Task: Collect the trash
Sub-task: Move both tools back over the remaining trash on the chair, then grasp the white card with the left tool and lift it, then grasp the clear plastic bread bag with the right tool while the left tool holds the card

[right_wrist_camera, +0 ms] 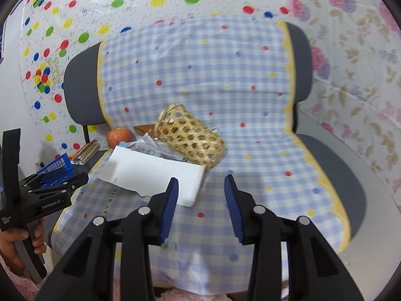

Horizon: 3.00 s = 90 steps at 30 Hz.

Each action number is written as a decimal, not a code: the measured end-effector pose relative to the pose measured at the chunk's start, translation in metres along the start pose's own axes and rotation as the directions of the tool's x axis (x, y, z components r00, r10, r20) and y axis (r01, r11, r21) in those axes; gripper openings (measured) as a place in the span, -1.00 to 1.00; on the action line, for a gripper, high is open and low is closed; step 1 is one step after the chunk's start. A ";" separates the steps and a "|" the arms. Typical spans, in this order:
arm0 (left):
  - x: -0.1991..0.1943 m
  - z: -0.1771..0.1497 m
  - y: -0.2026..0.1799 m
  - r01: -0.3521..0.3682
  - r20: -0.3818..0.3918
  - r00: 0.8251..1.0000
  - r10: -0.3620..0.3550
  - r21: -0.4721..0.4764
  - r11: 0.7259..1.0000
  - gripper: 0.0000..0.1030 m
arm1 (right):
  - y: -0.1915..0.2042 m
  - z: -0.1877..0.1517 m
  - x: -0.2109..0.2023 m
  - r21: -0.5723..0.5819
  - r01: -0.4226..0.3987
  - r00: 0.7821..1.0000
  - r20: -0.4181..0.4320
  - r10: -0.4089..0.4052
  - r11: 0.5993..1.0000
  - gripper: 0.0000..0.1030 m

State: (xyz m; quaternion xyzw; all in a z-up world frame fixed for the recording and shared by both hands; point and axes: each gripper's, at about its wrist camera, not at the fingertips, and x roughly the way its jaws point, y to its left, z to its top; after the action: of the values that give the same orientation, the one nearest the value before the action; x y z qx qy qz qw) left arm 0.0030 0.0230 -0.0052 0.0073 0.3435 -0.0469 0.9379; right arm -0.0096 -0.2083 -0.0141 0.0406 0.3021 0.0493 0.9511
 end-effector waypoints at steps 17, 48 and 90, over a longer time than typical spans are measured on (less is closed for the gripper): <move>0.085 -0.005 -0.011 0.227 -0.182 0.950 -0.254 -0.156 0.961 0.48 | -0.014 -0.011 0.064 0.024 0.015 0.992 -0.122 -0.012 1.000 -0.35; 0.037 0.011 -0.054 0.251 -0.066 0.966 -0.250 0.004 0.968 -0.89 | 0.016 -0.035 0.095 0.033 -0.170 0.967 -0.189 0.173 0.985 -0.77; -0.010 0.034 0.068 -0.008 0.189 0.981 0.040 -0.170 0.985 -0.98 | 0.064 0.015 0.139 0.025 -0.248 0.950 -0.189 0.249 0.968 0.07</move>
State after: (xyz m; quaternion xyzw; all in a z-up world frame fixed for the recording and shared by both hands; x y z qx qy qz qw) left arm 0.0235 0.0897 0.0262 -0.0723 0.2542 -0.0068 0.9644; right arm 0.1078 -0.1289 -0.0745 0.0738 0.3845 0.1721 0.9039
